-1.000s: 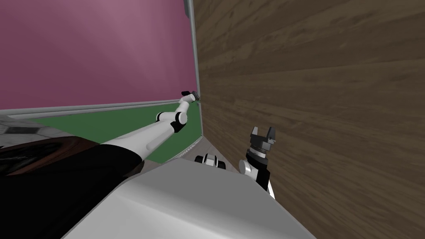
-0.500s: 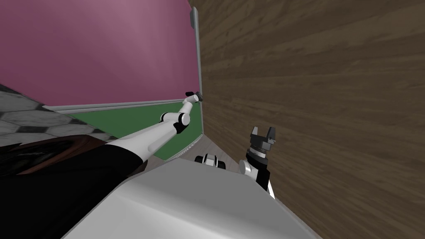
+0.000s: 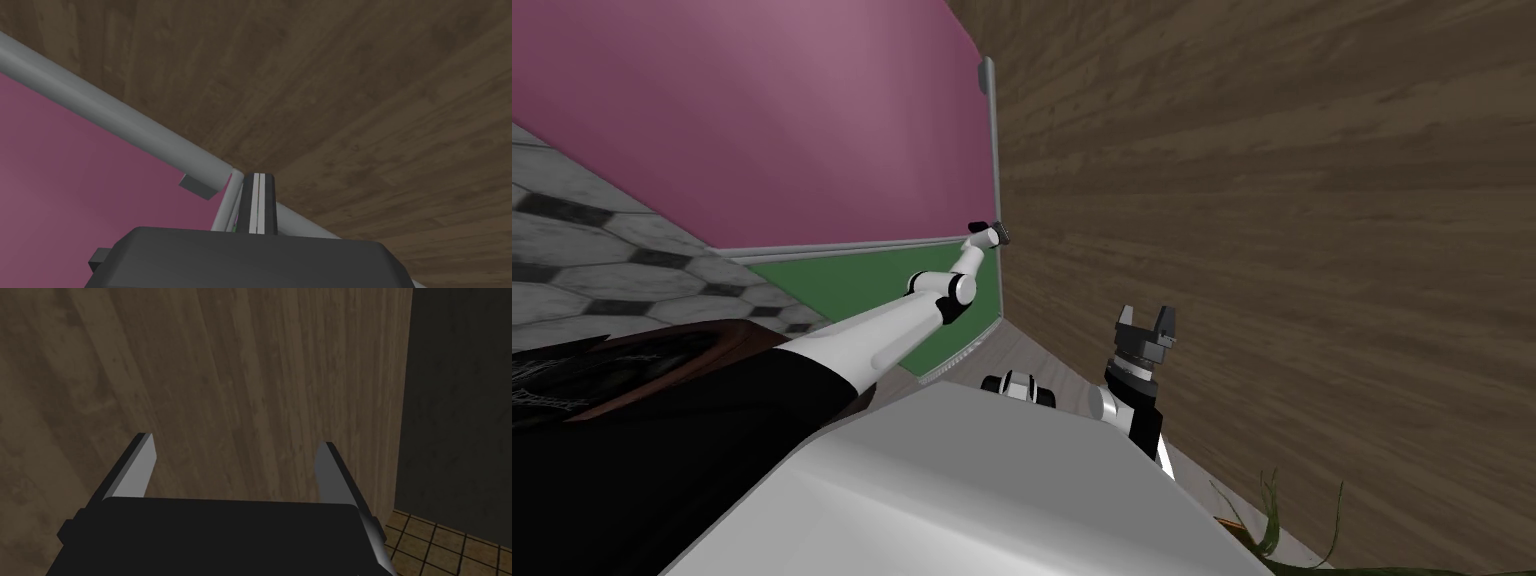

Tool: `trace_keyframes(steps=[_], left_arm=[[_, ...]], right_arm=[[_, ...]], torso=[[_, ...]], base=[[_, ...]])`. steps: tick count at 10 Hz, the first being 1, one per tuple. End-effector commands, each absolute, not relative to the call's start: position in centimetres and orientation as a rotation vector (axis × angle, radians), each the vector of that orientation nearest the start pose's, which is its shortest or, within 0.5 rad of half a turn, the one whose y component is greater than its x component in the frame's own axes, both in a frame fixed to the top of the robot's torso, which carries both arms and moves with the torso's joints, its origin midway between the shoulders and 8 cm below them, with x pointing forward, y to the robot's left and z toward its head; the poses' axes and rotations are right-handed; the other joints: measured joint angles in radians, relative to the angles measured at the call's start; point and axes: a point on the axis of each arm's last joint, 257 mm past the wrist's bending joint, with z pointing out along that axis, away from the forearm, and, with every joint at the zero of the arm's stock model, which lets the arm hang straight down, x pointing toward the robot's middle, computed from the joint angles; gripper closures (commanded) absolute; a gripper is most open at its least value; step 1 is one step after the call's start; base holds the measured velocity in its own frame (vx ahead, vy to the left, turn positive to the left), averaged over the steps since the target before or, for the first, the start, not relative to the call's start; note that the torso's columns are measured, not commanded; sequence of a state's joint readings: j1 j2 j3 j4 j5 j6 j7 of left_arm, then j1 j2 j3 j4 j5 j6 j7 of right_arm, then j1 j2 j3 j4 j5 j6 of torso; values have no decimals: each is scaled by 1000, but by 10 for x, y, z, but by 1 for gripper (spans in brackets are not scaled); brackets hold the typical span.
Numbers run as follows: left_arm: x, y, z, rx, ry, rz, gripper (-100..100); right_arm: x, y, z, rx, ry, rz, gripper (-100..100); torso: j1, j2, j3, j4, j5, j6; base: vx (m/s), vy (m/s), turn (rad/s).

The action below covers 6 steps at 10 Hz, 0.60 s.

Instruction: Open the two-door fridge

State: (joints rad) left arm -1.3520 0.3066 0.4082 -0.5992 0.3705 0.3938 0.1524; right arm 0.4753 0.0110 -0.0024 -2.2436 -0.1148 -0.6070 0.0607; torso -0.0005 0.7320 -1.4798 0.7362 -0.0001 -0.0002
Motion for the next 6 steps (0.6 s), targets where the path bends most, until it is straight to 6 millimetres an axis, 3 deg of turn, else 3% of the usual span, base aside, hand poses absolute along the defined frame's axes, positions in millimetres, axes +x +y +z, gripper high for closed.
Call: trace_keyframes(steps=[1,2,5,6], left_arm=[[781,204,121,-1559,997,-1696,100],[780,186,121,-1553,1022,-1713,100],[781,187,121,-1551,1022,-1712,100],[781,193,126,-1570,1000,-1730,-100]], right_arm=[[331,-293,36,644,476,1336,0],[331,-293,35,644,476,1336,0],[331,-293,35,644,476,1336,0],[331,-293,35,644,476,1336,0]], torso=[[0,3,1,0,0,1],[1,4,3,1,0,0],[-1,4,3,1,0,0],[0,1,1,0,0,0]], base=[[-132,30,-54],[-150,42,-77],[-84,7,-15],[118,69,16]])
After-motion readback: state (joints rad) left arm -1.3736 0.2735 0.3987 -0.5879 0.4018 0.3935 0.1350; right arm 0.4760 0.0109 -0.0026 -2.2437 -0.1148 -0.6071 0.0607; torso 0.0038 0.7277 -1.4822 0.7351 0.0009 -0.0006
